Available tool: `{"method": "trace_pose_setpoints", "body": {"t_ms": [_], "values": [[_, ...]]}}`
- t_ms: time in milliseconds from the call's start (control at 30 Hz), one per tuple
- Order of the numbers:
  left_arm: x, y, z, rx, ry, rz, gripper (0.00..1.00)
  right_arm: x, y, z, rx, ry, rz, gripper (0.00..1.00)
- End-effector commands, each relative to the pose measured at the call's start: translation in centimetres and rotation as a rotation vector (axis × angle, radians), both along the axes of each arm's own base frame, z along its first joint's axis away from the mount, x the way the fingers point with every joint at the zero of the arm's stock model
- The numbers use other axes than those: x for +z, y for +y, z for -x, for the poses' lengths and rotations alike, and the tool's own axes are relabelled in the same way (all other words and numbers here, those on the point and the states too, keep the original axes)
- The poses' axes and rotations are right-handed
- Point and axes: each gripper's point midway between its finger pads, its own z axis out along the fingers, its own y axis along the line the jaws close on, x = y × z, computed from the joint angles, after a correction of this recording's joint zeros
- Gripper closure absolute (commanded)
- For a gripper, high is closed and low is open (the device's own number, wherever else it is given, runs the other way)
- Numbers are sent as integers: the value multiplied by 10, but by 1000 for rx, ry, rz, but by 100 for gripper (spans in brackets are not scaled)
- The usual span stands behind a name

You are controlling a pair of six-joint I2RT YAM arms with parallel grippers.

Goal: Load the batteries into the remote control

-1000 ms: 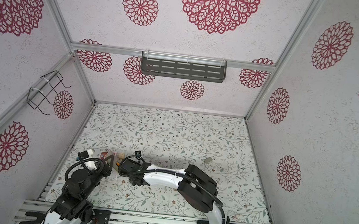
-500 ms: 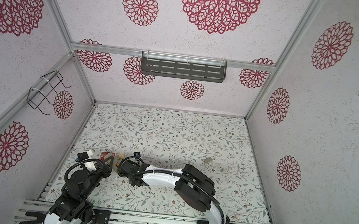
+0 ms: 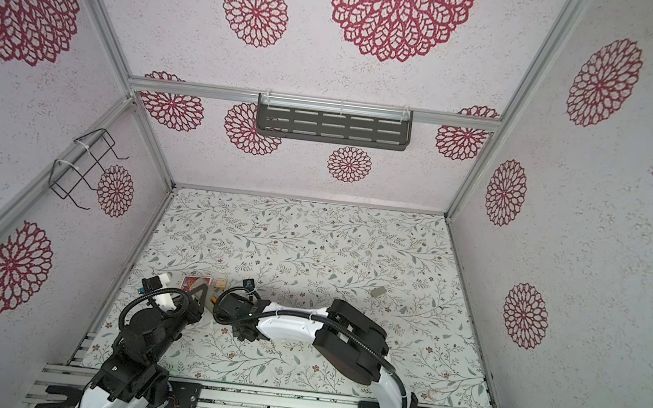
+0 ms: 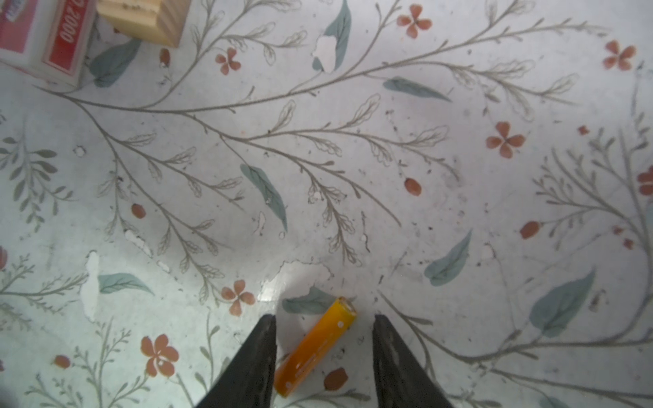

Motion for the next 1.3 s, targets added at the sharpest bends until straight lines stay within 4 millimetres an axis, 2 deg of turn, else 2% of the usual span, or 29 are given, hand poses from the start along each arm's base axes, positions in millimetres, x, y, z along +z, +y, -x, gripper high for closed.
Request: {"method": "trace_pose_setpoints", "body": {"t_ms": [0, 267, 467, 767, 1033, 1267], "values": [[6, 0, -4, 5, -31, 15, 100, -15, -6, 7, -9, 34, 21, 57], [-1, -1, -7, 8, -17, 12, 100, -21, -5, 10, -5, 52, 6, 64], [3, 2, -7, 16, -28, -3, 100, -22, -8, 11, 0, 56, 12, 68], [0, 4, -9, 28, -22, -15, 100, -31, -19, 14, 2, 64, 40, 73], [-4, -8, -15, -20, -10, -4, 100, -31, -36, 18, 26, 49, 72, 90], [5, -20, -16, -83, -35, 13, 100, -31, -42, 27, 125, 55, 130, 92]]}}
